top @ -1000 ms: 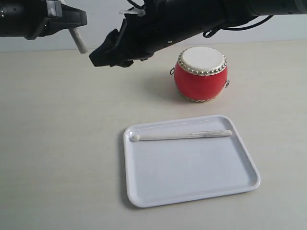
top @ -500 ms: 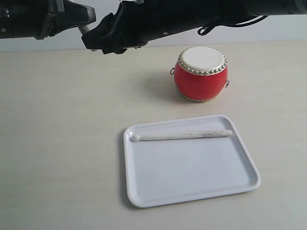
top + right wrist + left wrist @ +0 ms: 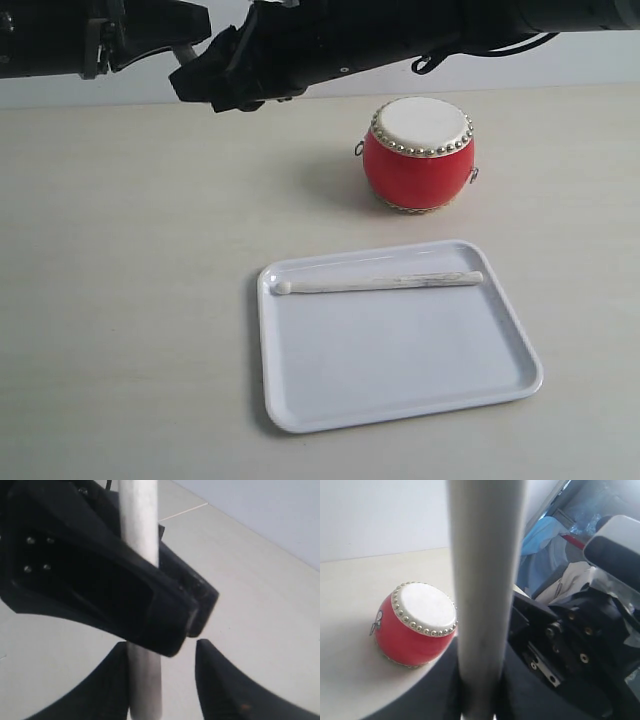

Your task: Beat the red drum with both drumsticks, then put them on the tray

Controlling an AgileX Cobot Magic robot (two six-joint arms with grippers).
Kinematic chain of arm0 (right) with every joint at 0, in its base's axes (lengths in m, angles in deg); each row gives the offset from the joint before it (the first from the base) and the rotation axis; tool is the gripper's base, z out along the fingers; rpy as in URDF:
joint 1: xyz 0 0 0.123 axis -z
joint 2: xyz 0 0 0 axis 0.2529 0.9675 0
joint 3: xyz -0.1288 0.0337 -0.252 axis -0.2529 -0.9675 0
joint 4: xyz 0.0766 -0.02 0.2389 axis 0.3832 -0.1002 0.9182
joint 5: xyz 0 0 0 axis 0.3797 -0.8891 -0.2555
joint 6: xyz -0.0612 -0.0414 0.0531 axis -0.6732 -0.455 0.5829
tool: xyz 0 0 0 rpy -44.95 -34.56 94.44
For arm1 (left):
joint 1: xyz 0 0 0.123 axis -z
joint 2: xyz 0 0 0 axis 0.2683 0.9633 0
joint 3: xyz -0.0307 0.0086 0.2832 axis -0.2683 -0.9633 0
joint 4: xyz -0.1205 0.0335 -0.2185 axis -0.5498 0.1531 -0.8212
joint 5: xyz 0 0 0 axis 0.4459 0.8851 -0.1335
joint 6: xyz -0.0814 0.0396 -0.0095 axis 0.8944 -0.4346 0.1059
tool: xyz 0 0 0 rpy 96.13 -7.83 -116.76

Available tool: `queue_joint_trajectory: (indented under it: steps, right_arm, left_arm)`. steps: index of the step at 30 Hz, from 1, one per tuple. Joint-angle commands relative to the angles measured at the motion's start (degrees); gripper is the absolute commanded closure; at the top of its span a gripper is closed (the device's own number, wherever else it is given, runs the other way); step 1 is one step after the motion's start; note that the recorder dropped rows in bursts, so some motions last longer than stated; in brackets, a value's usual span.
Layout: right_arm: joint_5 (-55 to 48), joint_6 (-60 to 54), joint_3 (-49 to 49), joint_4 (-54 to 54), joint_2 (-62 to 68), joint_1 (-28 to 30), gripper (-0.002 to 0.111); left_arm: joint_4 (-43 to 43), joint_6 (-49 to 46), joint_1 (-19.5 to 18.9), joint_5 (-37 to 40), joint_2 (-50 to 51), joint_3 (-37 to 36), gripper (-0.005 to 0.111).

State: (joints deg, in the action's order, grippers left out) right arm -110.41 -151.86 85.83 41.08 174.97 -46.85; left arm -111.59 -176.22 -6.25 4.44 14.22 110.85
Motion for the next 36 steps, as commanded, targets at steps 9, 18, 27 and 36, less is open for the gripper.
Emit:
queue_joint_trajectory:
  steps: [9,18,27,36]
  right_arm:
    - [-1.21,-0.49,-0.23,0.84,-0.17,0.22,0.108]
    - [-1.09,-0.38,-0.23,1.4,-0.17,0.22,0.108]
    - [4.63,3.99,-0.23,0.17,-0.43,0.65,0.108]
    - [-2.8,34.43,7.04,-44.15,-0.56,7.3,0.108]
  left_arm:
    - [-0.91,-0.54,-0.12,0.87,0.04,-0.2,0.107]
    - [-1.12,-0.54,-0.12,-0.19,0.04,-0.2,0.071]
    - [1.43,-0.54,-1.49,-5.19,0.04,-0.2,0.024]
    - [4.57,2.12,-11.49,-5.45,-0.07,-0.2,0.025]
